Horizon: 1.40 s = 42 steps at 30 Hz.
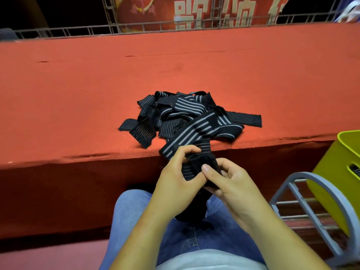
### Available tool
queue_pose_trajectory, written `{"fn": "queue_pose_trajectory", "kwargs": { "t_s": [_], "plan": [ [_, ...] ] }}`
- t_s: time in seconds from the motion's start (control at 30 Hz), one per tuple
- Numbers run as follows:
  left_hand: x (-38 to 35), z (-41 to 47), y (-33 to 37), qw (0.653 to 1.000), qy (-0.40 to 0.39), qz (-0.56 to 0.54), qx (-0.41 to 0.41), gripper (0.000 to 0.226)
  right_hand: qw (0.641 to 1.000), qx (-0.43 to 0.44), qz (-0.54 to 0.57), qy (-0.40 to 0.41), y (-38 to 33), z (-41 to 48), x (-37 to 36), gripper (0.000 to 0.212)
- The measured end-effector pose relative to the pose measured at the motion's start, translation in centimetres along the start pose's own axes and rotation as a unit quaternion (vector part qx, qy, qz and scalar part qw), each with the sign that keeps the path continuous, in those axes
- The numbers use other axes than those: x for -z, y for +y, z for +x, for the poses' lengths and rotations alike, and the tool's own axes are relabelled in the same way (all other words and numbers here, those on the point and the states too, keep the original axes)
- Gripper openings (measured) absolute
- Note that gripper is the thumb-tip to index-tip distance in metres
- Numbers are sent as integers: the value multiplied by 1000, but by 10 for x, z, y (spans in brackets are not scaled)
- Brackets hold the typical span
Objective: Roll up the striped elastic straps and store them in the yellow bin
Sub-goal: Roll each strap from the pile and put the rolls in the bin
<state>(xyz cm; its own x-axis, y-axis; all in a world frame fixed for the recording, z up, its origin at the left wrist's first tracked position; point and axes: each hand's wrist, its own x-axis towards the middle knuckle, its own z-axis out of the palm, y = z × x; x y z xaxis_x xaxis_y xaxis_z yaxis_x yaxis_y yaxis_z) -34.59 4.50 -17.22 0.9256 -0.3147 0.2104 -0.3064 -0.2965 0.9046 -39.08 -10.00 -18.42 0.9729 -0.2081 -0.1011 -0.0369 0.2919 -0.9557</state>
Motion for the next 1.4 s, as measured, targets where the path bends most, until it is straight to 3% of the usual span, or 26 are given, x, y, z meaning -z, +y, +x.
{"fn": "queue_pose_trajectory", "kwargs": {
  "t_s": [0.13,0.37,0.53,0.67,1.03,1.17,1.27,1.4],
  "plan": [
    [4,8,-7,997,75,9,5,16,1000,-4,6,-2,-3,0,2,15],
    [3,7,-11,992,122,23,-9,15,992,70,-65,80,0,3,1,14],
    [2,4,-9,996,89,-14,-4,16,988,102,-74,89,-2,2,1,13],
    [0,2,-6,998,57,-18,-37,30,989,113,-56,75,-1,2,-2,13],
    [7,2,-1,987,121,-101,-6,7,988,116,-101,17,0,-1,-5,13],
    [6,3,-6,985,107,-138,4,3,981,155,-103,54,-2,-1,-7,19],
    [6,3,-2,984,77,-158,26,13,975,158,-131,83,-3,-1,-4,29],
    [7,2,2,991,45,-127,22,17,962,182,-184,85,-6,-2,-2,34]
  ]
}}
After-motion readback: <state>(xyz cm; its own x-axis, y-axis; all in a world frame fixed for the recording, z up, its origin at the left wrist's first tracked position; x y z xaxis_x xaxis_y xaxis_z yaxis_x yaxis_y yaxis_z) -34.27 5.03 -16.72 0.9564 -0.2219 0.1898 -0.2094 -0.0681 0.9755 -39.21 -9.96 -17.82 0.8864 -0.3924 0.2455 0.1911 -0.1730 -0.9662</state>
